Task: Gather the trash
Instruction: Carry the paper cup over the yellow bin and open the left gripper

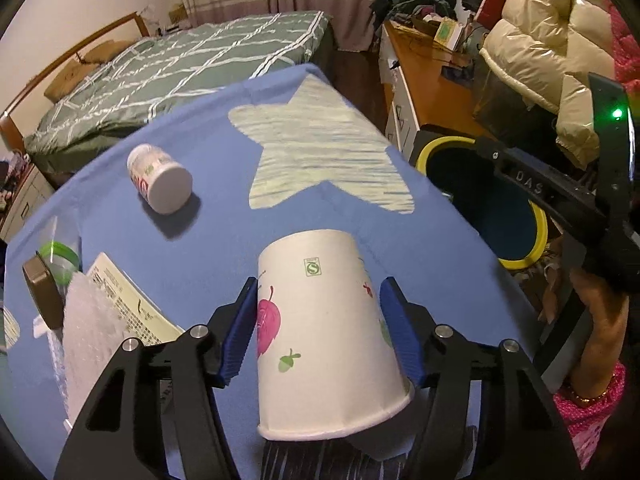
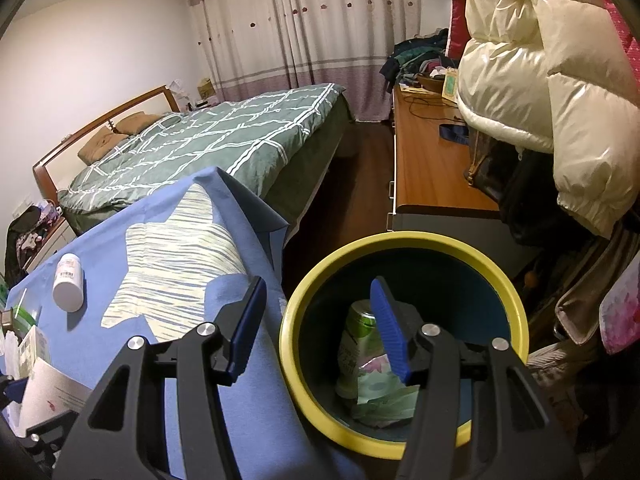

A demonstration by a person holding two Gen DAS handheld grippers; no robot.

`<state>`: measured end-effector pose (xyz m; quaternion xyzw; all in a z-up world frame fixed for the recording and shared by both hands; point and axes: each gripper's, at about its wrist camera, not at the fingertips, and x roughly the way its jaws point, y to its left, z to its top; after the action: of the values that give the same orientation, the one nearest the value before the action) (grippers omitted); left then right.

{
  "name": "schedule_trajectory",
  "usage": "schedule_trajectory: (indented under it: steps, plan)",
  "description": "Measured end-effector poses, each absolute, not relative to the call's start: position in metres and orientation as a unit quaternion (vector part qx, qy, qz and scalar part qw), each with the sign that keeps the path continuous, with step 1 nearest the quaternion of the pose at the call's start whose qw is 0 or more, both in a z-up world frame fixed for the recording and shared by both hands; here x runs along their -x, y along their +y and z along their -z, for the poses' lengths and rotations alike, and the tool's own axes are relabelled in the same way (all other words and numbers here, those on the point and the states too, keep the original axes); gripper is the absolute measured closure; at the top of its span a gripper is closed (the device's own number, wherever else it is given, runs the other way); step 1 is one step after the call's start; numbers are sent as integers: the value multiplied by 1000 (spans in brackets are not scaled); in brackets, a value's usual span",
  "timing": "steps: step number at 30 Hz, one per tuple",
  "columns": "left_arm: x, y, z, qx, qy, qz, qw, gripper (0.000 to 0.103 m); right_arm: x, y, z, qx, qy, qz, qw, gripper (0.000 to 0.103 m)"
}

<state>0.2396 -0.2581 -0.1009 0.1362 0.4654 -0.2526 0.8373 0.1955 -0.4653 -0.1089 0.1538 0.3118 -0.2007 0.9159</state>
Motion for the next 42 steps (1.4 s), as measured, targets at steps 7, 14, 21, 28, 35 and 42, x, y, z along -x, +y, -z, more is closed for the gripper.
schedule_trajectory:
  steps: [7,14,21,28,35,42]
  plan:
    - [-242,-269,91,-141,456,262,839,42,-179,-472,99,-155,299,209,918,51]
    - [-246,-303,85,-150,447,283,835,42,-139,-496,92,-150,293,231,916,47]
    - [-245,-368,86,-165,446,322,819,42,-103,-518,93,-153,291,250,911,47]
    - [-247,-435,90,-176,442,351,807,42,-73,-532,97,-153,291,264,907,47]
    - [-259,-492,103,-183,442,359,801,41,-56,-549,102,-160,294,287,897,47]
    - [-269,-514,114,-177,441,346,809,24,-52,-558,107,-165,300,291,893,46]
